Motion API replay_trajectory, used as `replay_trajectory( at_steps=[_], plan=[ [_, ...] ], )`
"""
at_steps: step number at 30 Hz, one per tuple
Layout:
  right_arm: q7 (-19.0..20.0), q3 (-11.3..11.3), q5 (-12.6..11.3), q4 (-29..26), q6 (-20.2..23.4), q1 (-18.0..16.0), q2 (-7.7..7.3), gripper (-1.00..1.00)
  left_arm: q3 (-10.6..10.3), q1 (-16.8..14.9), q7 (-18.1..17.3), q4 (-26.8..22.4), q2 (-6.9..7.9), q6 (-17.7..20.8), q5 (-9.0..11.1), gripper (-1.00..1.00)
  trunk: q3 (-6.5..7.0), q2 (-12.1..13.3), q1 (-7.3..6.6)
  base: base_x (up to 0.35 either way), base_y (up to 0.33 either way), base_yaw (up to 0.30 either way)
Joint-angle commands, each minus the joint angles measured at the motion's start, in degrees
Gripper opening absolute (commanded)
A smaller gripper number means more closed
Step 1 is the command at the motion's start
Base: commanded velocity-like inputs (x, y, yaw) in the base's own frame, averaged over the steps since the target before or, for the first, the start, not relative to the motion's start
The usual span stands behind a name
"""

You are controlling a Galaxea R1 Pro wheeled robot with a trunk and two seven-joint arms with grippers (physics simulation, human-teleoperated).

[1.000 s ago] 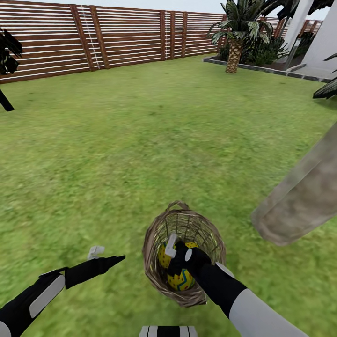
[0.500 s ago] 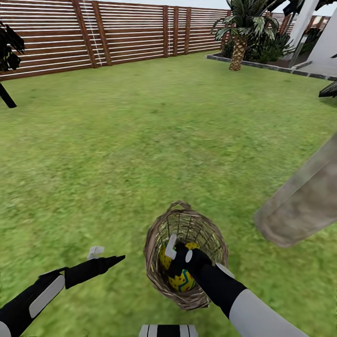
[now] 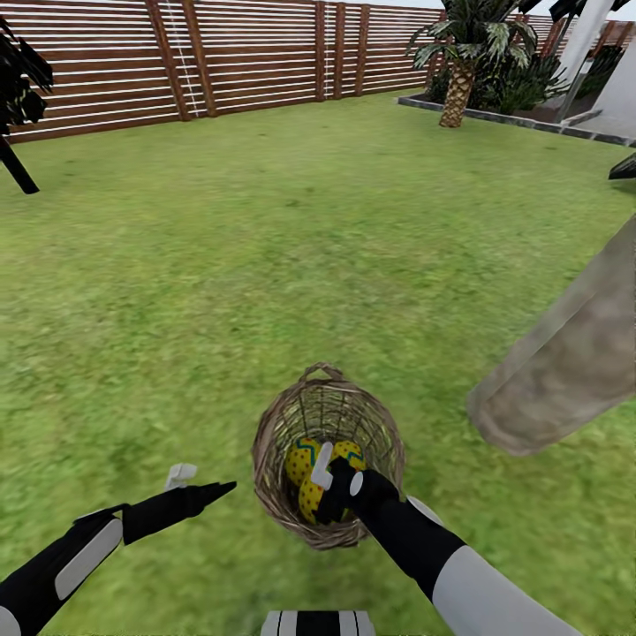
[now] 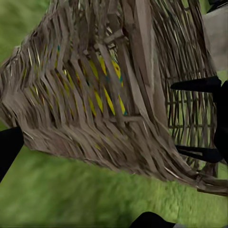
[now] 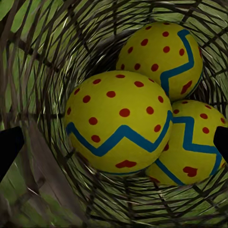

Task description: Take the three Easter eggs out of the wicker basket on the lawn in the garden, then place them on the lawn next to a single tree (choose any tree) so that all three eggs are next to the same tree and none are left in the basket.

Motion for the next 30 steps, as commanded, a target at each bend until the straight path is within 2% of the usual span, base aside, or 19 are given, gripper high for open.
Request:
replay_trajectory(
  at_steps=[1, 13, 23, 30],
  plan=[
    [0.0, 0.0, 0.0, 0.0, 0.0, 0.0, 0.0, 1.0, 0.0, 0.0, 0.0, 0.0, 0.0, 0.0, 0.0, 1.0, 0.0, 0.0, 0.0, -0.017, -0.016, 0.001],
    [-0.1, -0.1, 0.0, -0.2, -1.1, 0.0, 0.0, 1.0, -0.1, 0.0, 0.0, 0.0, -0.09, 0.0, 0.0, 1.0, -0.02, 0.0, 0.0, 0.018, -0.218, 0.014],
    [-0.1, 0.1, 0.0, -0.2, -1.5, 0.0, 0.05, 1.0, -0.1, 0.0, -0.1, -0.1, -0.07, 0.0, 0.0, 1.0, -0.35, 0.0, 0.0, 0.005, -0.013, 0.236],
    [-0.1, 0.2, 0.0, -0.2, -1.5, 0.0, 0.07, 1.0, -0.1, 0.0, 0.0, -0.1, -0.09, 0.0, 0.0, 1.0, -0.6, 0.0, 0.0, 0.143, -0.228, 0.251]
  ],
)
